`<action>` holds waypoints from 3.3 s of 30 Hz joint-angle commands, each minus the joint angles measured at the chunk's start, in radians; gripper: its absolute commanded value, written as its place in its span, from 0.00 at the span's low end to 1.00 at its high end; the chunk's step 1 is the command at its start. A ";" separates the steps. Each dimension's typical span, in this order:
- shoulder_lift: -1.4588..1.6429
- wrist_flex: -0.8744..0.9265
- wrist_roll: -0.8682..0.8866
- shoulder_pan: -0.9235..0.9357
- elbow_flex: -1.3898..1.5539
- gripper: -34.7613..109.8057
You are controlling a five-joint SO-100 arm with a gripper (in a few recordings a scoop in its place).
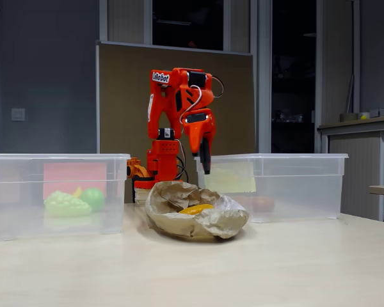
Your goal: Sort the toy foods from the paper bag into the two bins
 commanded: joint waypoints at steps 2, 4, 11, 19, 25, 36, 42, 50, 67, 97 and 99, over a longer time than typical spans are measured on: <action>-0.060 -0.117 -0.129 -0.021 0.008 0.49; -0.104 -0.132 -0.169 -0.003 -0.012 0.47; -0.250 -0.179 -0.324 0.063 -0.077 0.46; -0.316 -0.179 -0.354 0.118 -0.083 0.46; -0.405 -0.195 -0.370 0.155 -0.110 0.46; -0.541 -0.173 -0.356 0.176 -0.238 0.31; -0.495 -0.049 -0.362 0.144 -0.331 0.27; -0.229 0.138 -0.373 0.052 -0.348 0.26; 0.581 0.420 0.135 -0.328 0.017 0.29; -0.130 -0.060 1.384 -1.034 -0.069 0.28; -0.198 -0.098 1.407 -1.040 -0.103 0.28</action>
